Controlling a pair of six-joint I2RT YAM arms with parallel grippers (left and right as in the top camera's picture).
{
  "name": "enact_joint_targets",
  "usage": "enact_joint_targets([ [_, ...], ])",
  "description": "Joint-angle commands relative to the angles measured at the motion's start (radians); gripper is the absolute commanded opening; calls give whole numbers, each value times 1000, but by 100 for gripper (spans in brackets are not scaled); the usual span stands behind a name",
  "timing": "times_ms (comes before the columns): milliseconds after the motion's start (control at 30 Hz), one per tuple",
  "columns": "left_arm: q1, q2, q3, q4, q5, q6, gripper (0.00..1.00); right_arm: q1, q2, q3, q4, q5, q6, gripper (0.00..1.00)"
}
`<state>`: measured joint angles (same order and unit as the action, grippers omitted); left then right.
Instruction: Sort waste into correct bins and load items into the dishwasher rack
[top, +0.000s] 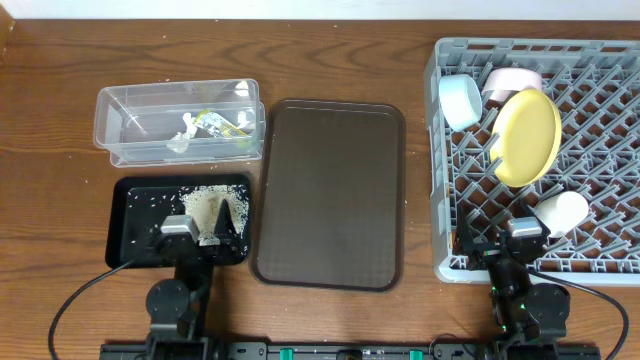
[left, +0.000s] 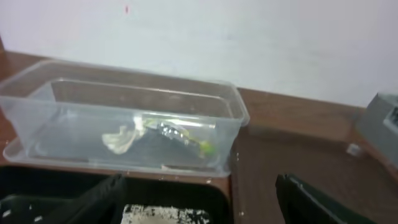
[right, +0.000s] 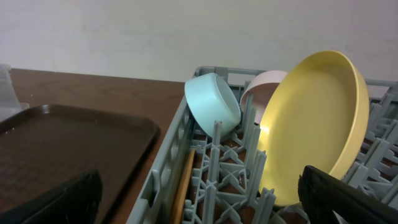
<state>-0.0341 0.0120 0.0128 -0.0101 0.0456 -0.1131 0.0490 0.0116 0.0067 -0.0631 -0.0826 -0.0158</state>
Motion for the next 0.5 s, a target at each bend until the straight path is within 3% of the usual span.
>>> enact_joint_targets([
  [0, 6, -11, -9, -42, -9, 77, 80, -9, -5, -1, -4, -12, -16, 99],
  [467, 5, -8, -9, -59, -8, 76, 79, -9, -5, -1, -4, -12, -16, 99],
])
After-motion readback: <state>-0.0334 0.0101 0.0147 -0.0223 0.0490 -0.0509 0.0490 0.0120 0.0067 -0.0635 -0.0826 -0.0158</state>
